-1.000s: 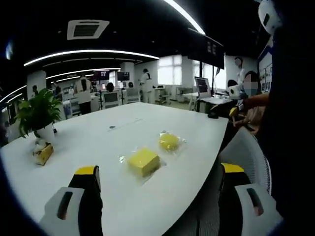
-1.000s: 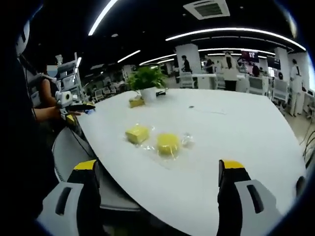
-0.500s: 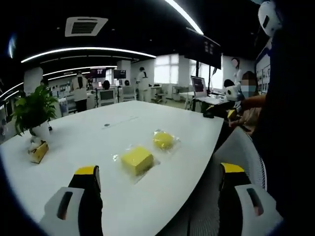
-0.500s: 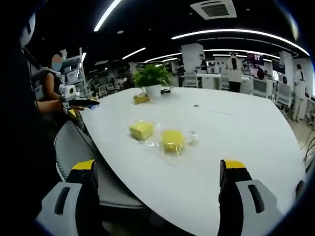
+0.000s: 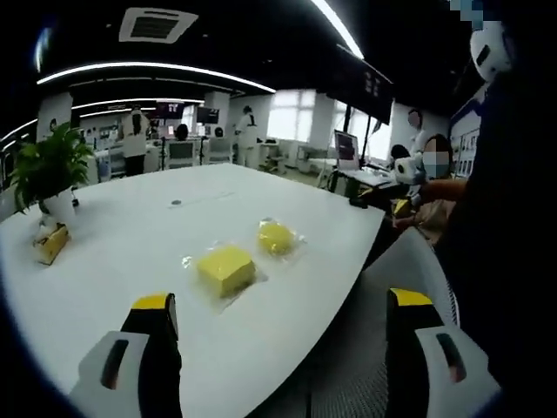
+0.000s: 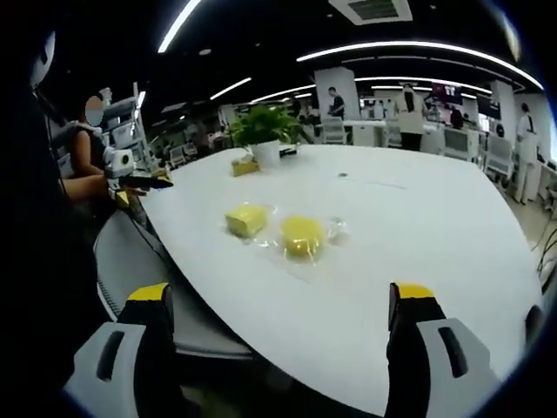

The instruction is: Compare the silicone blocks by pressing each to a similar depth, holding the contact briefly, and releasing to observe deformation and rebound differences across the visible hardness samples.

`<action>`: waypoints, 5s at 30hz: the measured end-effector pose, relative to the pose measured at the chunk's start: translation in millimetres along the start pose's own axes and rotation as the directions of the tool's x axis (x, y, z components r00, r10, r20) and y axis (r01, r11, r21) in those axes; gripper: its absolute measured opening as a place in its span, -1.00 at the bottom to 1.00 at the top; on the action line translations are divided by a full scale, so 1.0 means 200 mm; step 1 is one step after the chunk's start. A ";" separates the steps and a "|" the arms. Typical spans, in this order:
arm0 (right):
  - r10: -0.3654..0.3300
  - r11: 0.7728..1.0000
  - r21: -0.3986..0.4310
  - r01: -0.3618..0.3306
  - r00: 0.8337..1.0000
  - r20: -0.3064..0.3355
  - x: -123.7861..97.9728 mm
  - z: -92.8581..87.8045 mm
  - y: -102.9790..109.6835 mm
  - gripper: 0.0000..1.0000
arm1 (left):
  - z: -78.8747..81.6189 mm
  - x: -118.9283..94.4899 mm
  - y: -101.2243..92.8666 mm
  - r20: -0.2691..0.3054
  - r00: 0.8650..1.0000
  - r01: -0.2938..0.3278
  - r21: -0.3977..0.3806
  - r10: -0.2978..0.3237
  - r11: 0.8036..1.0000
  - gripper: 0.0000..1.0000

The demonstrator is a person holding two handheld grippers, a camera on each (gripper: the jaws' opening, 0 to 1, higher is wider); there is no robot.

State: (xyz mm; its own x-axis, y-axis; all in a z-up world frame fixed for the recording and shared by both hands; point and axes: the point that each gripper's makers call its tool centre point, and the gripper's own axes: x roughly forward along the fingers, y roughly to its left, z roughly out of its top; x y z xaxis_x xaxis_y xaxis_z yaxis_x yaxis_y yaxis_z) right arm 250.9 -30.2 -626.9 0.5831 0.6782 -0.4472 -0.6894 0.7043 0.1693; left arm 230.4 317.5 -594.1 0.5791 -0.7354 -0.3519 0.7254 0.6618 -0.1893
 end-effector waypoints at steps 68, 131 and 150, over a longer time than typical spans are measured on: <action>-0.180 0.982 0.051 0.179 0.984 0.014 -0.17 0.00 -0.16 0.18 | -0.03 1.47 0.21 -0.288 0.957 -0.133 -0.566 -0.044 0.813 0.15; -0.192 0.981 0.018 0.191 0.980 0.059 -0.22 0.05 -0.15 0.07 | 0.31 1.49 0.09 0.051 0.998 0.064 -0.601 -0.042 0.797 -1.00; 0.008 0.999 -0.034 -0.005 0.997 0.083 -0.02 0.17 0.04 0.07 | 0.82 0.92 -0.07 0.167 0.971 0.204 -0.210 -0.170 0.956 -1.00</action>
State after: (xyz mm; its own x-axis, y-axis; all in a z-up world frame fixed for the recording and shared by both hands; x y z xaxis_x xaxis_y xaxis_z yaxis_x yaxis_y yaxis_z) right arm 256.8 -19.9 -593.8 0.6112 0.6987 -0.3719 -0.7065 0.6934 0.1417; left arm 387.7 148.1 -506.5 0.5008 -0.8513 -0.1565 0.7334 0.5134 -0.4457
